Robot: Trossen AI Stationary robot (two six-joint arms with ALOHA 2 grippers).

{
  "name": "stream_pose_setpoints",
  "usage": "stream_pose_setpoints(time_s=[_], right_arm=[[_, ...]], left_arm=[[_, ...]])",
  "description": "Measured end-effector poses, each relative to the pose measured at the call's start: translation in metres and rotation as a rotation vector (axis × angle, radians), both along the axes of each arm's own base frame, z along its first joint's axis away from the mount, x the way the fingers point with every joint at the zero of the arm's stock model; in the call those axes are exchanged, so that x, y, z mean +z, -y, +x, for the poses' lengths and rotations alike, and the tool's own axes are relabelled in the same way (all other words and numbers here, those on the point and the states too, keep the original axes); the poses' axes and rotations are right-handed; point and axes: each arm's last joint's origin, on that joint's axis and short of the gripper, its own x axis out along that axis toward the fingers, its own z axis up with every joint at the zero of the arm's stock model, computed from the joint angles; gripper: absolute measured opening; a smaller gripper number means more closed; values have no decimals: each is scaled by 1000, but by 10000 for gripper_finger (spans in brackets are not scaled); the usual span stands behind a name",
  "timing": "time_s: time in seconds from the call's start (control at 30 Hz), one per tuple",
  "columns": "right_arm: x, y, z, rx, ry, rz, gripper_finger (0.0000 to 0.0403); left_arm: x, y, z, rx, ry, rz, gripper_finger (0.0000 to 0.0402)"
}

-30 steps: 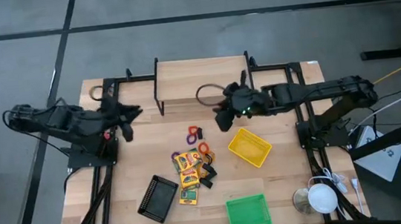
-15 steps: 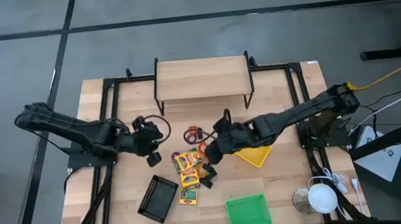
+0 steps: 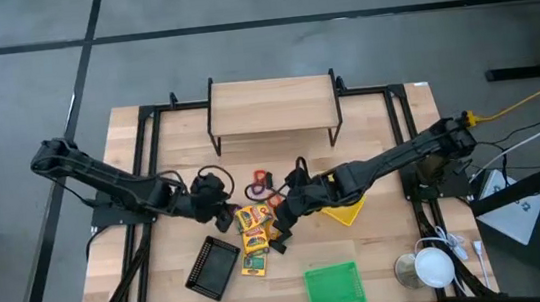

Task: Pick & Place Office Desk Supplies
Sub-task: Put the black rubber band into the yellow basket

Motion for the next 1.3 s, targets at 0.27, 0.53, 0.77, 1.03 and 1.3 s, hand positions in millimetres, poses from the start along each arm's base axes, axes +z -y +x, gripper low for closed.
stream_pose_setpoints(time_s=[0.27,0.53,0.77,1.03,1.3], right_arm=[[-44,7,19,11,-125,78,187],[-62,6,25,26,-160,70,175],[-63,6,27,22,-146,69,165],[-91,3,38,41,-173,143,157],[-95,11,41,12,-177,153,144]], left_arm=[[-23,20,6,27,-80,-124,195],[-34,39,3,54,-105,-189,193],[-34,43,1,63,-102,-202,191],[-34,43,1,66,-101,-199,191],[-34,42,0,68,-106,-193,189]])
